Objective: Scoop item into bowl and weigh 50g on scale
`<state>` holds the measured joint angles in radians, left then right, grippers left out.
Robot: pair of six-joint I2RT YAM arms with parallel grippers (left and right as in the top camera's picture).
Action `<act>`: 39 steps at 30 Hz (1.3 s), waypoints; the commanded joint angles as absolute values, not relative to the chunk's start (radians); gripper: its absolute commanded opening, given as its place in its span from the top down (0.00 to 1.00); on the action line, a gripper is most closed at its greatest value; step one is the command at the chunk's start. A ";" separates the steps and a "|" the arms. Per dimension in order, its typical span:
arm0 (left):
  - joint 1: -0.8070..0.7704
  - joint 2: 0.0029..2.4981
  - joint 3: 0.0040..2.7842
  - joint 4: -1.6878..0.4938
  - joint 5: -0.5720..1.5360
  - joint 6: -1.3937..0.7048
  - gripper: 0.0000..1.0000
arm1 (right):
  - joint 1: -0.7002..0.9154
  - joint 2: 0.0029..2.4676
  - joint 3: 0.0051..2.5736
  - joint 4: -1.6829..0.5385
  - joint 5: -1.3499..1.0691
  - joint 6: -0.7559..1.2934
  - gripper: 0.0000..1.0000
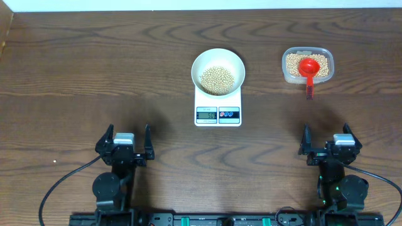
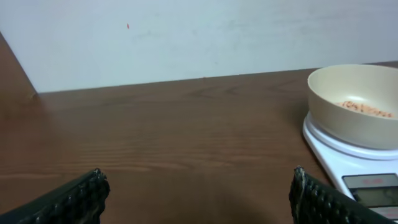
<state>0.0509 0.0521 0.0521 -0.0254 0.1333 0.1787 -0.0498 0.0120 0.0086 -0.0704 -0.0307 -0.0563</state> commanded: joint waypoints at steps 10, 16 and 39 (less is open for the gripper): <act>0.056 0.001 0.004 -0.059 0.139 0.227 0.05 | -0.045 0.006 0.005 -0.072 -0.039 -0.057 0.01; 0.056 0.003 0.004 -0.059 0.142 0.213 0.05 | -0.045 0.006 0.005 -0.072 -0.039 -0.057 0.01; 0.056 0.005 0.004 -0.059 0.142 0.213 0.05 | -0.045 0.006 0.005 -0.072 -0.039 -0.057 0.01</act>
<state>0.0509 0.0109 0.0227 -0.0265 0.1291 0.2104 -0.0498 0.0120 0.0082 -0.0704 -0.0307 -0.0563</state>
